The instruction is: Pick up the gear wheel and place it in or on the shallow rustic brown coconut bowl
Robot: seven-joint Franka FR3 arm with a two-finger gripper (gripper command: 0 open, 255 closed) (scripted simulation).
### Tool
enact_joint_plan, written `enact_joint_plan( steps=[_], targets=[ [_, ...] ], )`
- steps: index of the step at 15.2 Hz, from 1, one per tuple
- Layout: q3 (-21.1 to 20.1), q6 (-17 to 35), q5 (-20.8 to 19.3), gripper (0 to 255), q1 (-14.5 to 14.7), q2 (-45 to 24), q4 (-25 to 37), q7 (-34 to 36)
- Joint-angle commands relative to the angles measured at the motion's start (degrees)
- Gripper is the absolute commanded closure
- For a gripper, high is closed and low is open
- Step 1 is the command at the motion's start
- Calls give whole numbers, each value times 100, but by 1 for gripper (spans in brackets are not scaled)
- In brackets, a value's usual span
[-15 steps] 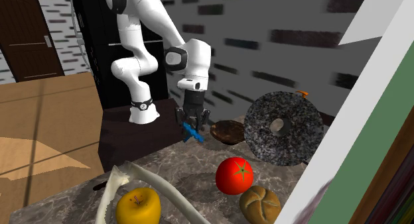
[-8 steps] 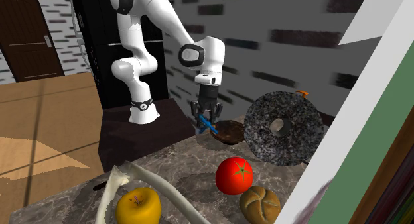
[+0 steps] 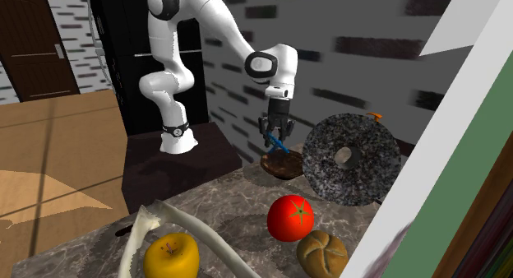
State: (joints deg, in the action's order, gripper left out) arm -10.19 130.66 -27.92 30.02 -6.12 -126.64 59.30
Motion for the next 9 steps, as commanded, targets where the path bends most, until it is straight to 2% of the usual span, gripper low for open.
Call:
enact_joint_plan(
  steps=[1, 4, 9],
  targets=[
    [-128, -187, 33, 255, 158, -82, 174, 219],
    [-285, -417, 34, 255, 379, -314, 495, 531],
    [-243, -129, -150, 255, 393, -559, 405, 736]
  ],
)
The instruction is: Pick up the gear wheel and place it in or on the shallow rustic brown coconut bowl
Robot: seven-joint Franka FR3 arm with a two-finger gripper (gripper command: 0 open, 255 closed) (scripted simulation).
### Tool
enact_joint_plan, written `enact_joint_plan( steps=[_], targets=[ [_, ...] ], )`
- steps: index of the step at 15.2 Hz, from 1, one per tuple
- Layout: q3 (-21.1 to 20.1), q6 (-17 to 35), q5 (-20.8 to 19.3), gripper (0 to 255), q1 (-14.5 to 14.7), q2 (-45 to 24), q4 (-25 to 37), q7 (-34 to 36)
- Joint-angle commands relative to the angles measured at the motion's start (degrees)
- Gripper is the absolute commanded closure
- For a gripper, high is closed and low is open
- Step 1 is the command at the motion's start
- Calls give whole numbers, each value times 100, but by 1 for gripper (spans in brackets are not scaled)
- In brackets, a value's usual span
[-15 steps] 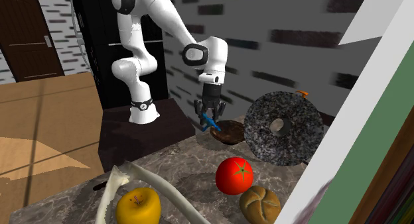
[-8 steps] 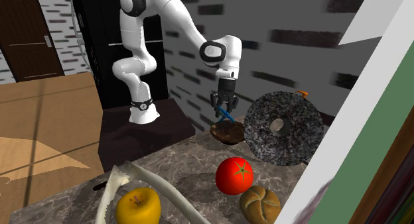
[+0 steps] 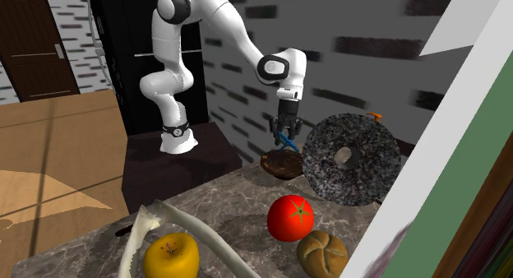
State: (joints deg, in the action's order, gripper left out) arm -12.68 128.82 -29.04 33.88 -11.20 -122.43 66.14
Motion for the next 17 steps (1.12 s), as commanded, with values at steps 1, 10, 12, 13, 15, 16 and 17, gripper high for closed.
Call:
enact_joint_plan(
  steps=[1, 10, 12, 13, 15, 16, 17],
  targets=[
    [16, 111, -78, 255, 12, -103, -30, 93],
    [97, 473, -355, 255, 50, -471, -90, 386],
    [98, 473, -355, 255, 50, -472, -90, 386],
    [98, 473, -355, 255, 50, -472, -90, 386],
    [98, 473, -355, 255, 50, -472, -90, 386],
    [97, 472, -355, 0, 50, -472, -89, 386],
    [98, 473, -355, 0, 50, -472, -89, 386]
  ],
)
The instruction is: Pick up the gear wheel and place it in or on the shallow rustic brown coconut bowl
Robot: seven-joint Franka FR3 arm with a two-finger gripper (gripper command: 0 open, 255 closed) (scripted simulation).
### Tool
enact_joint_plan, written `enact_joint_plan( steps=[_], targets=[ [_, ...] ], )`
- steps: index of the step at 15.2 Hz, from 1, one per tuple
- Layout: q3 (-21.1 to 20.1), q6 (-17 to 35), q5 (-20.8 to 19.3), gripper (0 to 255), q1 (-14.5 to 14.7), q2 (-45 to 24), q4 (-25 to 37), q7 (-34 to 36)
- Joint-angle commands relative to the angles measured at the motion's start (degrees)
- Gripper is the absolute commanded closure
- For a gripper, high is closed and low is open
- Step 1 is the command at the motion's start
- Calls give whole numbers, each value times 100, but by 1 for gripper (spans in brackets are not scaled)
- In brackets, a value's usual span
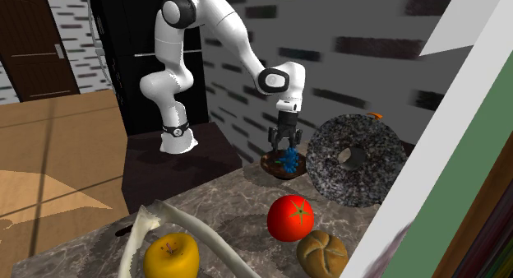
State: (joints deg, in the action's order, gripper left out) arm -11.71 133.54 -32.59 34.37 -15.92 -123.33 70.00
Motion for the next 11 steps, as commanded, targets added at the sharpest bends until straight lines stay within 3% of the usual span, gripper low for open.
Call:
enact_joint_plan(
  steps=[1, 4, 8, 11],
  targets=[
    [0, 0, 0, 0, 0, 0, 0, 0],
    [0, 0, 0, 0, 0, 0, 0, 0],
    [-180, -568, 377, 0, 61, 463, 129, -231],
    [-178, -568, 378, 0, 63, 464, 129, -232]
  ],
)
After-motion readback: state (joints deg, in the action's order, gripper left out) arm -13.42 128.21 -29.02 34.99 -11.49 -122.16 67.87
